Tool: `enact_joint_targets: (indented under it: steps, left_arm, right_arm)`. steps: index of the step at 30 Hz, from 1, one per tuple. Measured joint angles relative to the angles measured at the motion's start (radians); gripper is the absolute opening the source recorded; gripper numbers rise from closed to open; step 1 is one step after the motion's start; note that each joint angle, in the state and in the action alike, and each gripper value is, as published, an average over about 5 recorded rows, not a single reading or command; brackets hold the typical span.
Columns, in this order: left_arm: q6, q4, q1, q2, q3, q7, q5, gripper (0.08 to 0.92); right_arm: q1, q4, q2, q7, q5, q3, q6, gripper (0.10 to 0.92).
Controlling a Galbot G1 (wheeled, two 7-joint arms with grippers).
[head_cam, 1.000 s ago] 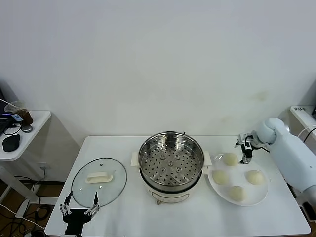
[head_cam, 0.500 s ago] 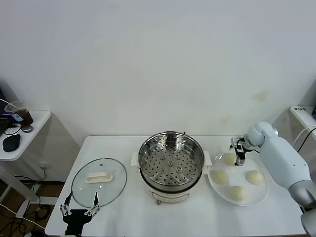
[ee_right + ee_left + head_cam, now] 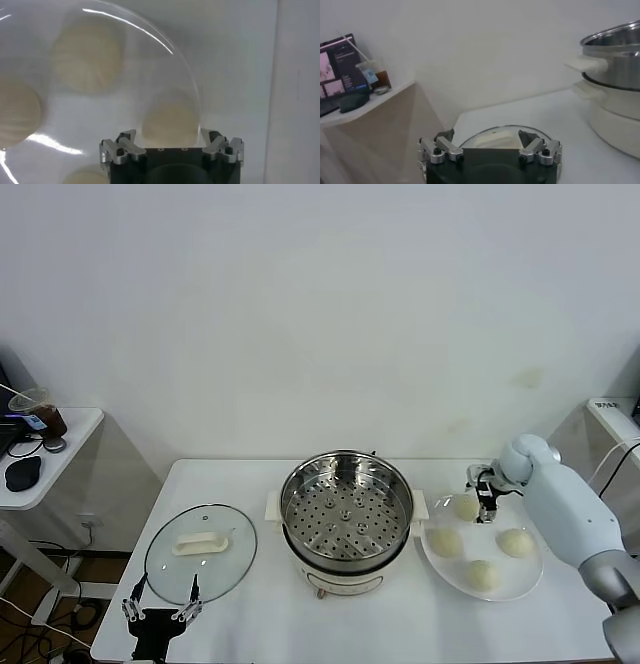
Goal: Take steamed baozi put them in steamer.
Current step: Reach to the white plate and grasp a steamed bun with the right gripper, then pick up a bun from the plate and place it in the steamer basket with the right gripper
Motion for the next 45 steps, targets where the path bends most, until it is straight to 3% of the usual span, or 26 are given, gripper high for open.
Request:
enact_joint_targets:
  steps: [11,26,36,45]
  left_arm:
    - [0.001,0.008,-0.004,0.001,0.001,0.001,0.000,0.823]
    - [0.001,0.018,-0.012,0.004,0.005,0.000,0.000,0.823]
    - [0.008,0.020,-0.024,0.000,0.008,-0.004,0.005,0.823]
    - [0.010,0.003,-0.034,-0.004,0.020,-0.013,0.018,0.823]
  right_arm:
    - [-0.008,-0.010,0.007,0.021,-0.008,0.007,-0.003,0.811]
    - [-0.005,-0.001,-0.007,0.028,0.001,0.019,-0.004,0.563]
    - [0.065,0.046,-0.027,-0.010,0.085,-0.033,-0.009,0.555]
    - [0.291,0.050,0.007,-0.087,0.299,-0.214,0.118,0.559]
